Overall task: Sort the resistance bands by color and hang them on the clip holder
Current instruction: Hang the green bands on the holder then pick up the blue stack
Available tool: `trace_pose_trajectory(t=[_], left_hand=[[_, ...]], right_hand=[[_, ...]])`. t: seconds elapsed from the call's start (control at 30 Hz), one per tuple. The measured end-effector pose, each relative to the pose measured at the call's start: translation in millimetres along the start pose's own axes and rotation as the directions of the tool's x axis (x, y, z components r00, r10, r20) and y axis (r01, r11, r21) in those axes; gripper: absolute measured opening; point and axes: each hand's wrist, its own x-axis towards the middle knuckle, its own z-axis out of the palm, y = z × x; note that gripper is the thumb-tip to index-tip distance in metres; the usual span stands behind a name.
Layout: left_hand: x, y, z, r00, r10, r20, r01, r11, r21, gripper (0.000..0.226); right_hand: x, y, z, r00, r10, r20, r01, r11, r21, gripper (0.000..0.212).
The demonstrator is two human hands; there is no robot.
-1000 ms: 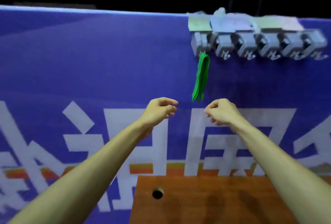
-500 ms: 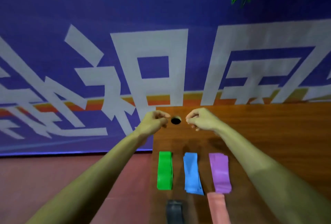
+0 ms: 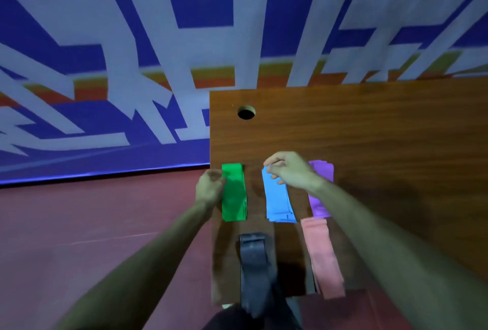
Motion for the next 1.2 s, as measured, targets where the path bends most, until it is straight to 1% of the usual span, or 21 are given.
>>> trace_pose_trajectory(t=[0.13, 0.2, 0.27, 0.37, 0.5, 0.6, 0.7, 0.8, 0.9, 1.0, 1.07, 1.17, 1.2], left_hand=[[8.9, -8.2, 14.9, 0.999, 0.004, -0.054, -0.002, 0.998, 0.055, 0.019], [11.7, -8.8, 17.9, 0.996, 0.002, -0.093, 0.005, 0.997, 0.074, 0.027], [15.2, -8.6, 19.6, 0.991, 0.025, -0.133, -0.012, 0.995, 0.099, 0.029], [19.6, -3.7, 21.0, 0.984, 0.05, -0.169, -0.029, 0.992, 0.125, 0.026], [25.2, 0.9, 25.3, 0.987, 0.009, -0.159, 0.013, 0.991, 0.133, 0.022], [24.8, 7.0, 28.1, 0.983, 0.026, -0.179, 0.001, 0.988, 0.154, 0.015], [12.6, 24.9, 28.6, 0.987, 0.089, -0.132, -0.068, 0.986, 0.155, 0.022], [-14.2, 57.3, 24.4, 0.976, 0.217, -0.022, -0.211, 0.964, 0.159, 0.019], [-42.7, 94.6, 18.2, 0.922, 0.37, 0.113, -0.387, 0.898, 0.212, 0.015], [-64.2, 138.5, 14.3, 0.849, 0.457, 0.266, -0.521, 0.807, 0.276, 0.013], [-78.8, 173.6, 12.9, 0.784, 0.519, 0.341, -0.616, 0.72, 0.32, 0.012], [-104.0, 232.3, 14.7, 0.645, 0.598, 0.476, -0.763, 0.537, 0.36, 0.01], [-112.7, 251.2, 15.8, 0.613, 0.613, 0.499, -0.79, 0.491, 0.367, 0.01]], right_hand=[[6.1, 16.8, 12.1, 0.999, -0.006, -0.036, 0.007, 1.0, 0.027, 0.018], [6.7, 20.0, 16.6, 0.999, -0.009, -0.039, 0.01, 0.999, 0.046, 0.019], [5.1, 22.2, 18.3, 0.999, -0.023, -0.03, 0.024, 0.998, 0.057, 0.019], [2.6, 24.9, 15.7, 0.999, -0.042, -0.011, 0.042, 0.998, 0.049, 0.019], [1.1, 26.6, 8.6, 0.999, -0.054, -0.005, 0.054, 0.997, 0.053, 0.019], [-2.2, 24.4, 0.3, 0.998, -0.061, -0.001, 0.061, 0.996, 0.058, 0.018], [-7.4, 17.5, -13.3, 0.996, -0.084, -0.018, 0.085, 0.995, 0.055, 0.017], [-18.3, -0.8, -36.2, 0.987, -0.149, -0.057, 0.152, 0.987, 0.045, 0.015], [-31.9, -24.9, -64.1, 0.971, -0.217, -0.094, 0.222, 0.974, 0.036, 0.015], [-46.1, -50.8, -95.8, 0.941, -0.301, -0.154, 0.305, 0.952, 0.008, 0.018], [-54.7, -67.7, -116.8, 0.915, -0.355, -0.19, 0.359, 0.933, -0.015, 0.016], [-67.5, -92.8, -146.6, 0.879, -0.426, -0.216, 0.433, 0.901, -0.014, 0.014], [-72.1, -100.8, -156.4, 0.87, -0.444, -0.216, 0.457, 0.89, 0.011, 0.014]])
